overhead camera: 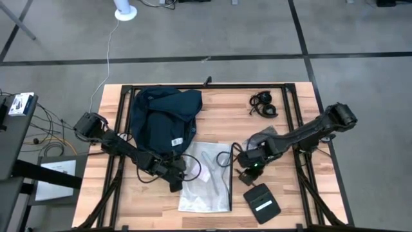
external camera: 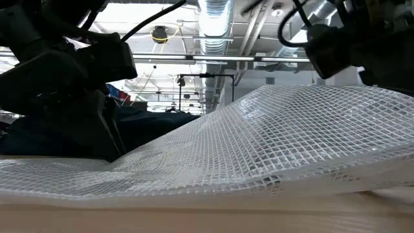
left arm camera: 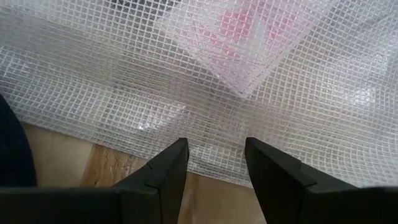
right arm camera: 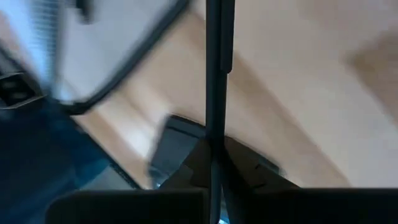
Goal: Unpack backpack
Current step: Put the black ballpen into the white zip lock bag
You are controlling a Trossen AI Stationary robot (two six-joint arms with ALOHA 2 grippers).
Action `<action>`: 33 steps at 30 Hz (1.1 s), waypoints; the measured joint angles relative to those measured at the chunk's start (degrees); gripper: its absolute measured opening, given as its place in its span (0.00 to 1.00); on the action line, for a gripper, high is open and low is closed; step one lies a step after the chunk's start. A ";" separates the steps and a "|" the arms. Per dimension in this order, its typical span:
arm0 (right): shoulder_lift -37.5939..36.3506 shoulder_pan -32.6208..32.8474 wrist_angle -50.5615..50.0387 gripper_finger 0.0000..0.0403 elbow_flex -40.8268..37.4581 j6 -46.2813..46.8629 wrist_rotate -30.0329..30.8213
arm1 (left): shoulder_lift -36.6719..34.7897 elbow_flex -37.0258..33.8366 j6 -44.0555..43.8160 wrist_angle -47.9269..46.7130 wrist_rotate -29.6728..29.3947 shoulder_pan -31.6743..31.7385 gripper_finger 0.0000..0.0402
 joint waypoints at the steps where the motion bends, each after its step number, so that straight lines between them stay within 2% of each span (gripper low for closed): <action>1: 0.97 0.12 1.51 0.00 0.00 -0.01 0.40 | 0.00 0.00 0.04 0.08 -0.03 0.03 0.38; 11: 11.13 0.16 18.54 0.01 -0.02 -1.72 -0.36 | -0.02 -0.02 0.00 0.03 -0.20 0.14 0.38; 19: 11.11 0.12 18.12 0.00 0.15 -3.55 2.21 | -0.02 -0.02 0.22 0.00 0.21 0.18 0.38; 23: 10.48 0.59 10.09 0.00 4.72 -5.16 3.94 | -0.02 -0.02 0.18 0.00 0.25 0.18 0.38; 29: 14.22 2.92 -16.74 0.00 19.59 -4.32 12.98 | -0.02 0.00 0.72 0.00 0.47 0.18 0.38; 33: 18.93 3.44 -20.36 0.01 24.57 -0.57 14.96 | -0.02 0.02 0.85 -0.02 0.62 0.53 0.38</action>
